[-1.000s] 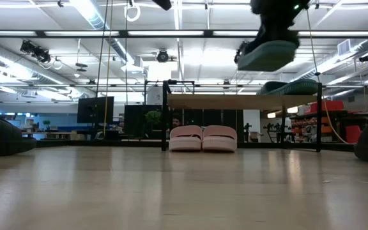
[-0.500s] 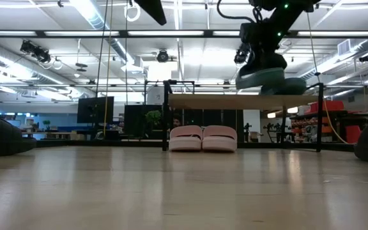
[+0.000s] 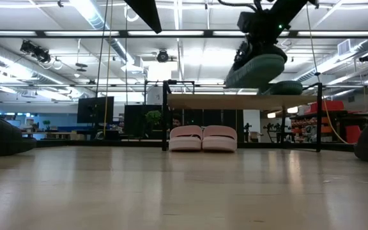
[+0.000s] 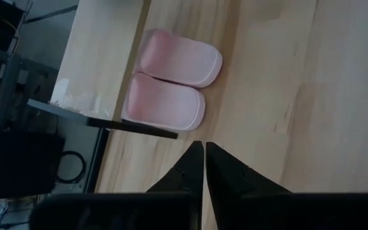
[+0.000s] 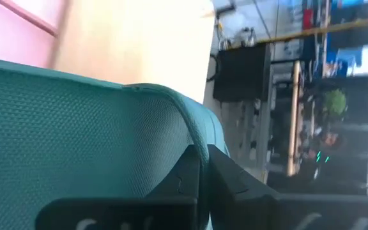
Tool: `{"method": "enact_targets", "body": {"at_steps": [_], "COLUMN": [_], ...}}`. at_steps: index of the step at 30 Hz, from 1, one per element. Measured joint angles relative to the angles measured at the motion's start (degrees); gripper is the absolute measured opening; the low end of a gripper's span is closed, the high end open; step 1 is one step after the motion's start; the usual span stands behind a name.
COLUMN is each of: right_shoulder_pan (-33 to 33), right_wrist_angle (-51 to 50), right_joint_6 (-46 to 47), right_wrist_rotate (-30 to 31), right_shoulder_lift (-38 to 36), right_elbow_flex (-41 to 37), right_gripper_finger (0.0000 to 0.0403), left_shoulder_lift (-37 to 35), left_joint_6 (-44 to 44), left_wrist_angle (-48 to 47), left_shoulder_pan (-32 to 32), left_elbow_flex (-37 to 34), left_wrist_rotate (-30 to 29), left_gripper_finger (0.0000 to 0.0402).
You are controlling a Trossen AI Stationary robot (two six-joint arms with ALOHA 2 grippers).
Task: Pick and place slides into the shelf
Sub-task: Put the left dark green slide on the shelf
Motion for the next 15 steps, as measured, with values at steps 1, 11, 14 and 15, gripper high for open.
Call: {"method": "enact_targets", "body": {"at_steps": [1, 11, 14, 15], "right_shoulder_pan": [0.7, -6.3, -9.4, -10.3], "right_wrist_angle": [0.3, 8.5, 8.6, 8.6], "right_joint_6": [-1.1, -4.0, -2.9, -2.8], "right_wrist_rotate": [0.0, -3.4, -3.7, -3.7], "right_shoulder_lift": [0.0, 3.0, 4.8, 5.3], "right_elbow_flex": [0.0, 0.0, 0.0, 0.0], "right_gripper_finger": [0.001, 0.001, 0.001, 0.001], "left_shoulder_lift": [0.0, 0.0, 0.0, 0.0], "left_joint_6": [-0.2, -0.5, -0.6, -0.6], "left_wrist_angle": [0.0, -0.6, -0.8, -0.8], "left_shoulder_pan": [0.0, 0.0, 0.0, 0.0], "left_elbow_flex": [0.0, 0.0, 0.0, 0.0], "left_wrist_rotate": [0.0, 0.0, 0.0, 0.0], "left_gripper_finger": [0.0024, 0.0007, 0.0019, 0.0022]}}
